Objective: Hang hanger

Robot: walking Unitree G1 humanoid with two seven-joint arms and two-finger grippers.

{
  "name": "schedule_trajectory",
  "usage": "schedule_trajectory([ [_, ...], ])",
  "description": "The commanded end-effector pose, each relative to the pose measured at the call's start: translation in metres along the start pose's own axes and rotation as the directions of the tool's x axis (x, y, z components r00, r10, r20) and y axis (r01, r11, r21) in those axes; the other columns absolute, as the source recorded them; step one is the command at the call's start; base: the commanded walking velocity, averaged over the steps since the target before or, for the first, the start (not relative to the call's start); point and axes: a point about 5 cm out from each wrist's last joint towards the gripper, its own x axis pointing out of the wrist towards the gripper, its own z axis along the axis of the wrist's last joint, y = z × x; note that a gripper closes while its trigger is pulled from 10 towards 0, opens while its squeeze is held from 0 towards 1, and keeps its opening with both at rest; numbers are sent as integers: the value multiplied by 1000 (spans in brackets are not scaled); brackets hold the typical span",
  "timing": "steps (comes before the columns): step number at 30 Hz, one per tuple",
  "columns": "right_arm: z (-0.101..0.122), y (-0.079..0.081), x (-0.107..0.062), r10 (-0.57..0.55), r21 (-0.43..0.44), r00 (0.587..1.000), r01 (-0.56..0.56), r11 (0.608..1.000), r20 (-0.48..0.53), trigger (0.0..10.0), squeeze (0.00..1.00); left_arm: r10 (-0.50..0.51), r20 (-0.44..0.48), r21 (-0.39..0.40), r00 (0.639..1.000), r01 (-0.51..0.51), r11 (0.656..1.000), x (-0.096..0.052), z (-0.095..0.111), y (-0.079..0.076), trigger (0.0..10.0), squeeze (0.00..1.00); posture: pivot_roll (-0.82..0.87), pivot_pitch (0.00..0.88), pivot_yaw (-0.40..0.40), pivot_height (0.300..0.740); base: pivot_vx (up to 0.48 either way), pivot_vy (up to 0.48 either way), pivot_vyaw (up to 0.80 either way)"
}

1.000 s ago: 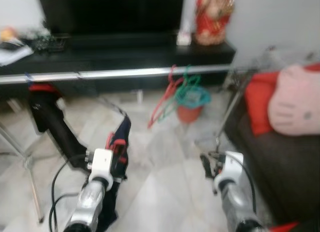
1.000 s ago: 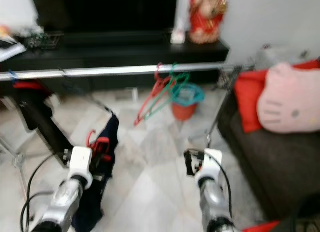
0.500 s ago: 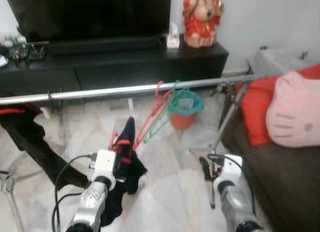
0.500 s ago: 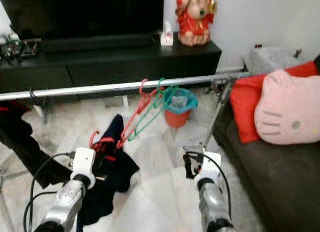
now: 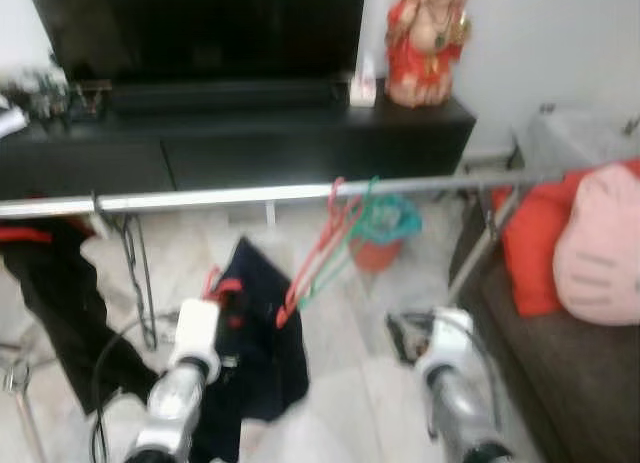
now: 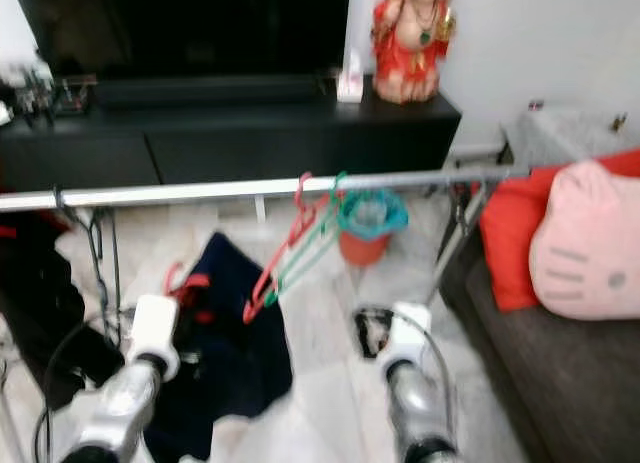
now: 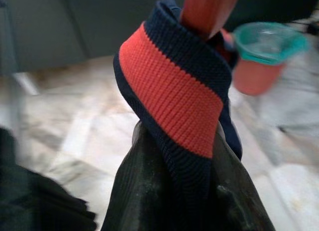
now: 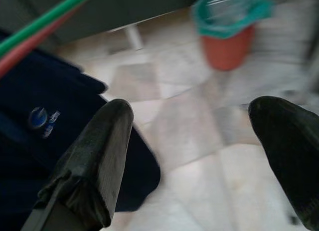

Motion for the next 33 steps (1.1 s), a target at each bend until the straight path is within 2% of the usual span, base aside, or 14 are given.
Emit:
schedule_trajectory([
  [1, -7, -13, -5, -40, -6, 999, 39, 999, -38, 10000, 0, 3, 26, -13, 1000, -3, 1000, 2, 6, -4, 10000, 0, -48, 0, 1, 740, 0, 0, 0],
  [7, -8, -13, -5, -37, 11, 999, 37, 999, -40, 10000, 0, -14, 16, -10, 1000, 14, 1000, 0, 2, -7, 10000, 0, -47, 0, 0, 740, 0, 0, 0],
  [11, -8, -13, -5, -41, 12, 998, 42, 999, -44, 10000, 0, -7, -2, 20, 1000, 7, 1000, -1, 0, -8, 10000, 0, -43, 0, -2, 740, 0, 0, 0],
  [15, -7, -14, -5, -48, 12, 998, 48, 999, -44, 10000, 0, 72, -31, 45, 997, -70, 997, -3, -5, -1, 10000, 0, -43, 0, -6, 740, 0, 0, 0],
  [19, -7, -14, -4, -51, 9, 998, 51, 999, -44, 10000, 0, 70, -25, 39, 997, -69, 997, -3, -5, -2, 10000, 0, -41, 0, -12, 740, 0, 0, 0],
  [22, -6, -14, -4, -47, 2, 998, 47, 999, -45, 10000, 0, -6, -9, 24, 1000, 6, 1000, -3, -2, -9, 10000, 0, -42, 0, -13, 740, 0, 0, 0],
  [24, -5, -14, -3, -48, 4, 998, 48, 999, -41, 10000, 0, -102, -12, 76, 995, 102, 992, -4, -3, -19, 10000, 0, -43, 0, -13, 740, 0, 0, 0],
  [25, -5, -14, -3, -48, 4, 998, 48, 999, -41, 10000, 0, -102, -12, 76, 995, 102, 992, -4, -3, -19, 10000, 0, -43, 0, -13, 740, 0, 0, 0],
  [26, -4, -13, -3, -48, 3, 998, 48, 999, -40, 10000, 0, -177, -46, 126, 983, 182, 975, -6, -7, -25, 10000, 0, -42, 0, -14, 740, 0, 0, 0],
  [27, -4, -13, -3, -48, 3, 998, 48, 999, -40, 10000, 0, -202, -61, 140, 977, 209, 968, -6, -8, -27, 10000, 0, -42, 0, -14, 740, 0, 0, 0],
  [32, -4, -13, -3, -46, 5, 998, 46, 999, -39, 10000, 0, -242, -68, 143, 968, 249, 958, -7, -8, -27, 10000, 0, -42, 0, -17, 740, 0, 0, 0],
  [33, -3, -13, -3, -41, 4, 998, 41, 999, -40, 10000, 0, -247, -66, 170, 967, 255, 952, -6, -6, -26, 10000, 0, -42, 0, -17, 740, 0, 0, 0],
])
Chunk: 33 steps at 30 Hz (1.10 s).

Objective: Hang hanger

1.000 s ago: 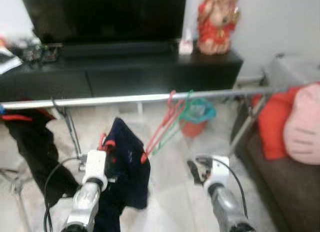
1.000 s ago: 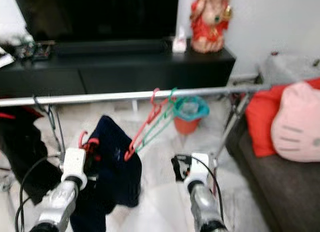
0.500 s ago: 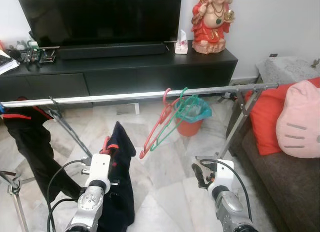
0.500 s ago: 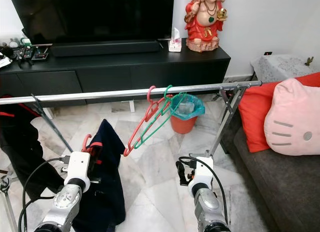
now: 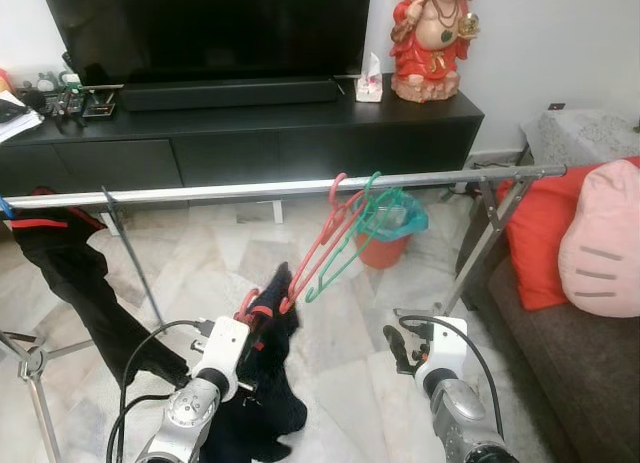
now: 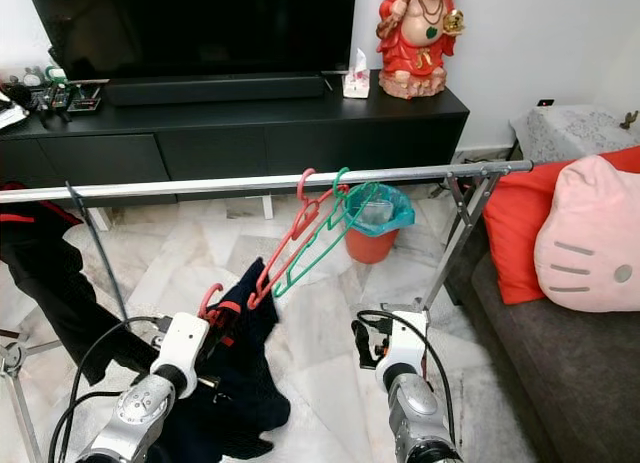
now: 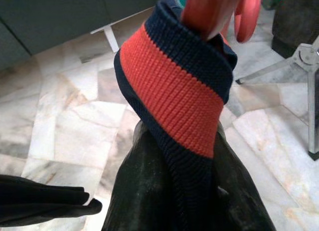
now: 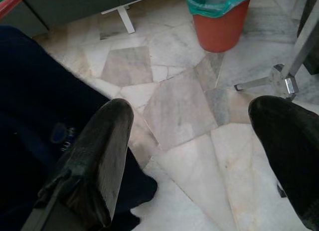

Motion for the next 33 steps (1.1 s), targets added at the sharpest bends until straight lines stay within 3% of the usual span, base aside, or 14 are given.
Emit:
schedule_trajectory([
  [1, 3, 0, 1, 0, 1, 1000, 0, 1000, 2, 10000, 0, -13, 23, 57, 1000, 11, 998, 2, 8, 5, 10000, 0, -42, 0, -17, 740, 0, 0, 0],
  [4, 3, 0, 1, 4, 6, 1000, -4, 1000, 3, 10000, 0, -15, 16, 130, 1000, 13, 991, 5, 12, 7, 10000, 0, -42, 0, -17, 740, 0, 0, 0],
  [7, 2, 1, 1, 7, 2, 1000, -7, 1000, -1, 10000, 0, 69, 1, 171, 998, -68, 983, 8, 14, 15, 10000, 0, -42, 0, -16, 740, 0, 0, 0],
  [8, 2, 1, 1, 6, 2, 1000, -6, 1000, -2, 10000, 0, 157, -12, 185, 987, -152, 971, 9, 15, 25, 10000, 0, -45, 0, -15, 740, 0, 0, 0],
  [17, 1, 2, 1, 9, 4, 1000, -9, 1000, -6, 10000, 0, 303, 10, 170, 953, -301, 939, 8, 22, 44, 10000, 0, -41, 0, -15, 740, 0, 0, 0],
  [24, 1, 3, 2, 13, -1, 1000, -13, 1000, -7, 10000, 0, 322, 17, 167, 947, -320, 933, 13, 27, 42, 10000, 0, -42, 0, -17, 740, 0, 0, 0],
  [28, 2, 1, 1, -6, 7, 1000, 6, 1000, -2, 10000, 0, 323, 52, 125, 945, -327, 937, 16, 35, 38, 10000, 0, -45, 0, -20, 740, 0, 0, 0],
  [29, 2, 0, 1, -8, 0, 1000, 8, 1000, -3, 10000, 0, 320, 62, 77, 946, -324, 943, 17, 37, 37, 10000, 0, -46, 0, -20, 740, 0, 0, 0],
  [33, 2, -2, 1, -19, 3, 1000, 19, 1000, -4, 10000, 0, 335, 90, 10, 938, -337, 942, 17, 40, 38, 10000, 0, -46, 0, -20, 740, 0, 0, 0],
])
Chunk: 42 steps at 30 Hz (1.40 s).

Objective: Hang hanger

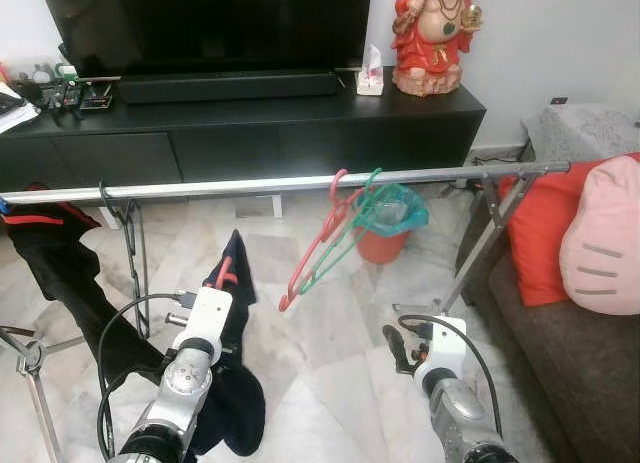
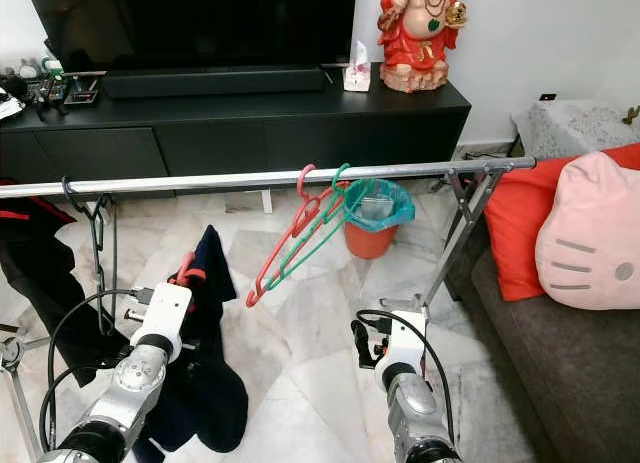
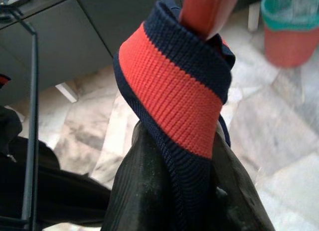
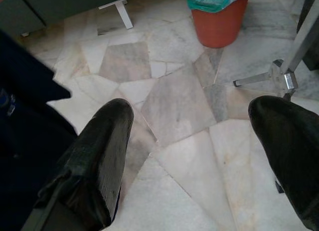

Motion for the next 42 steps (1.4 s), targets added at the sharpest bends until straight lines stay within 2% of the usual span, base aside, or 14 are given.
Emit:
schedule_trajectory([
  [1, 1, -4, 0, -19, 2, 1000, 19, 1000, -9, 10000, 0, 35, 70, -42, 997, -32, 999, 5, 14, 7, 10000, 0, -50, 0, -18, 740, 0, 0, 0],
  [6, -13, -17, -7, -83, -26, 994, 82, 996, -75, 10000, 0, 64, 109, -74, 992, -56, 996, 6, 20, 11, 10000, 0, -50, 0, -18, 740, 225, 0, 0],
  [9, -29, -28, -14, -144, -49, 976, 137, 989, -166, 10000, 0, 65, 116, -79, 991, -56, 995, 6, 22, 12, 10000, 0, -53, 0, -10, 740, 298, 0, 0],
  [10, -39, -32, -18, -167, -100, 958, 147, 984, -235, 10000, 0, 66, 120, -82, 991, -56, 995, 6, 22, 12, 10000, 0, -54, 0, -8, 740, 300, 0, 0],
  [13, -48, -33, -23, -168, -86, 947, 150, 985, -275, 10000, 0, 64, 127, -85, 990, -54, 995, 7, 23, 12, 10000, 0, -55, 0, -5, 740, 299, 0, 0],
  [15, -58, -35, -29, -176, -132, 933, 141, 981, -313, 10000, 0, 64, 137, -88, 988, -52, 995, 7, 25, 12, 10000, 0, -48, 0, -8, 740, 300, 0, 0],
  [23, -66, -35, -34, -183, -127, 923, 148, 981, -337, 10000, 0, 71, 154, -88, 986, -58, 994, 7, 27, 16, 10000, 0, -48, 0, -3, 740, 300, 0, 0],
  [27, -68, -29, -33, -177, -138, 924, 137, 981, -340, 10000, 0, 76, 157, -83, 985, -63, 995, 6, 27, 15, 10000, 0, -48, 0, -3, 740, 304, 0, 0],
  [32, -71, -22, -33, -169, -139, 923, 128, 982, -345, 10000, 0, 87, 176, -91, 981, -72, 993, 0, 24, 14, 10000, 0, -48, 0, -3, 740, 0, 0, 0],
  [42, -79, -24, -39, -159, -130, 919, 120, 984, -360, 10000, 0, 101, 194, -111, 976, -80, 991, -16, 15, 15, 10000, 0, -40, 0, -12, 740, 0, 0, 0],
])
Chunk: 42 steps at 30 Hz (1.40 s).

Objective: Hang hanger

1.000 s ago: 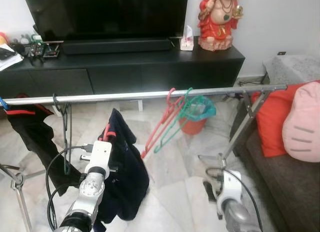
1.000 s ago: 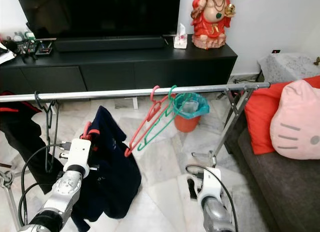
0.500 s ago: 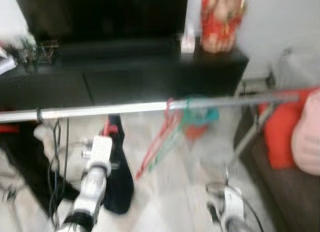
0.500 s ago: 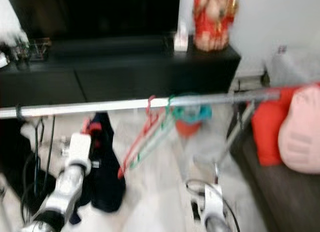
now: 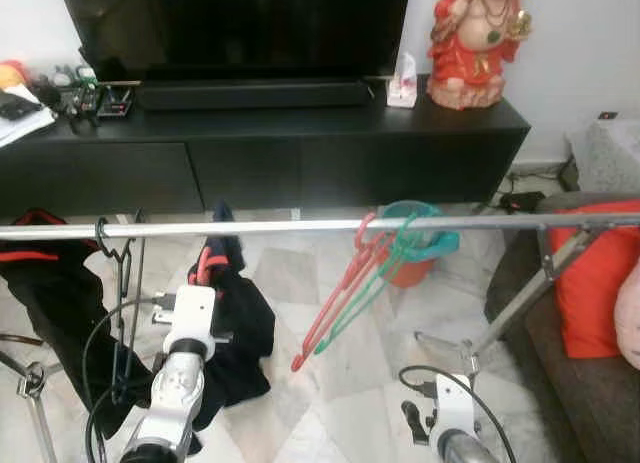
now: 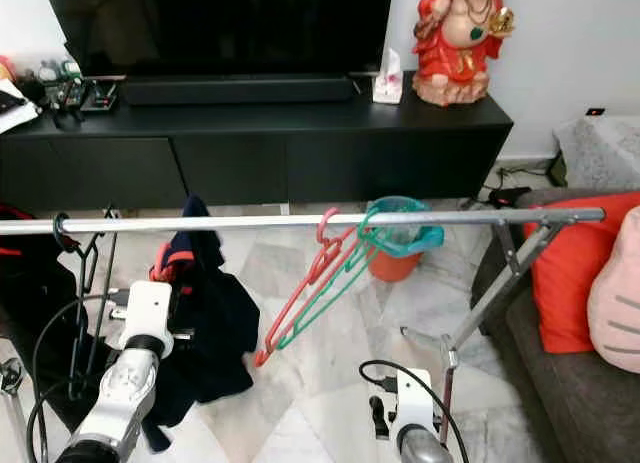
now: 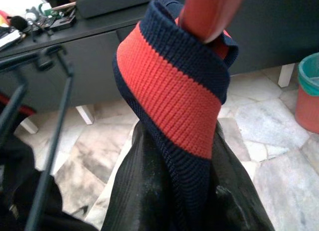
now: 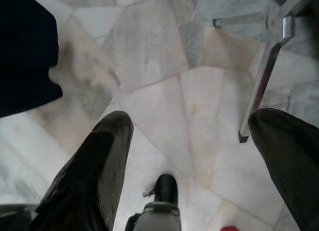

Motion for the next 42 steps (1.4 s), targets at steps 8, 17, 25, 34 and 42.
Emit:
schedule_trajectory([
  [8, -14, 3, -3, 20, 7, 1000, -20, 1000, -21, 10000, 0, 59, 106, 2, 993, -60, 998, -7, 15, 6, 10000, 0, -42, 0, -14, 740, 0, -128, 0],
  [17, -24, 3, -6, 28, 4, 999, -28, 1000, -36, 10000, 0, 96, 93, 29, 991, -99, 995, -6, 14, 14, 10000, 0, -45, 0, -8, 740, 0, -335, 0],
  [25, -31, -3, -9, 26, 5, 998, -25, 1000, -49, 10000, 0, 132, 64, 14, 989, -133, 991, 1, 14, 22, 10000, 0, -44, 0, -7, 740, 0, -169, 0],
  [34, -33, -1, -9, 30, 3, 998, -30, 1000, -64, 10000, 0, 174, 62, -22, 983, -173, 985, 8, 19, 29, 10000, 0, -44, 0, -10, 740, 0, 0, 0],
  [42, -35, -6, -10, 27, -1, 998, -28, 1000, -65, 10000, 0, 56, 30, -75, 998, -54, 996, 29, 27, 27, 10000, 0, -42, 0, -13, 740, 0, 0, 0],
])
